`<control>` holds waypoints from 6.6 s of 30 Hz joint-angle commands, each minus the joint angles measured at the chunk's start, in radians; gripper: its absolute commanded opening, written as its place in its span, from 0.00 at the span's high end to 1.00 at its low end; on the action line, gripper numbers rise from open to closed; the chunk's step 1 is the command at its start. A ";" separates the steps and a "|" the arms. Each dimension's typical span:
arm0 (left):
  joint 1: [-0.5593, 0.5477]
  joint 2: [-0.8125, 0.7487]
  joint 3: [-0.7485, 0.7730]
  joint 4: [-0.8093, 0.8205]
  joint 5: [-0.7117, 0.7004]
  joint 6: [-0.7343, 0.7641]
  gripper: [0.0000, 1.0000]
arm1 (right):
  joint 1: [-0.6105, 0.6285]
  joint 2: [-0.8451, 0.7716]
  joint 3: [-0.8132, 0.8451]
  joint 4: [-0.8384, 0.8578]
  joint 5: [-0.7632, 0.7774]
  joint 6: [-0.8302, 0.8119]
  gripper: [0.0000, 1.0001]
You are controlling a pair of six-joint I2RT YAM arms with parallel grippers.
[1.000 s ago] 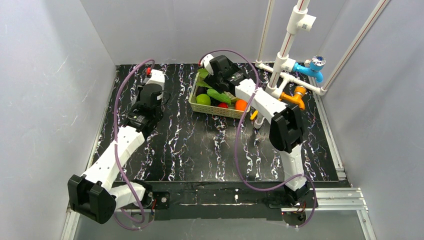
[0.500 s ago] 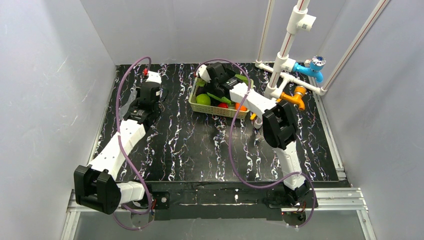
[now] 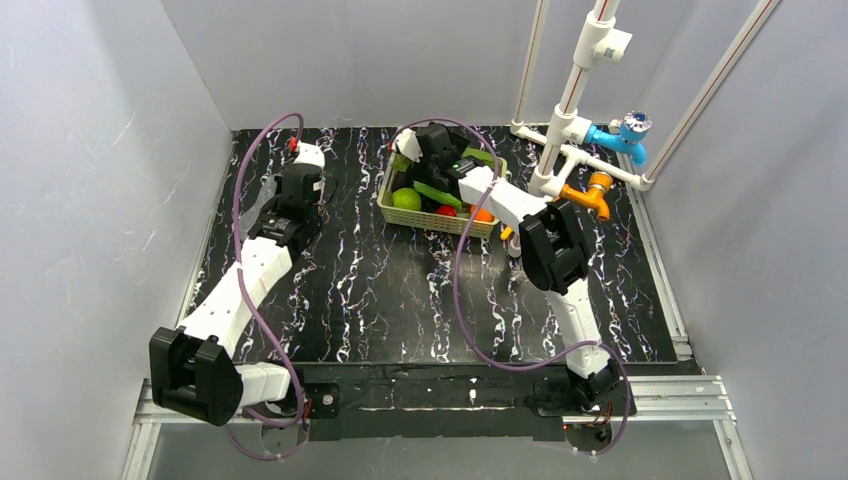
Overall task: Place the food in the zip-top bag and seal the zipper
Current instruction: Pick up the fake vegetable from the bin, then place the fake vegetable in the zipper food storage bag.
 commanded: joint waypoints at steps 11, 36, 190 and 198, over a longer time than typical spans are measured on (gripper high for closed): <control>-0.002 0.035 0.047 -0.019 0.025 -0.023 1.00 | -0.021 0.067 0.033 0.227 0.016 -0.102 0.28; -0.020 0.036 0.036 -0.011 0.117 -0.067 1.00 | 0.045 -0.375 -0.129 0.113 0.058 0.193 0.99; -0.035 -0.117 0.063 0.001 0.852 -0.533 1.00 | 0.375 -0.816 -0.295 -0.343 -0.307 1.265 0.14; -0.034 -0.121 0.061 0.003 0.853 -0.534 1.00 | 0.289 -0.911 -0.434 -0.258 -0.239 1.408 0.17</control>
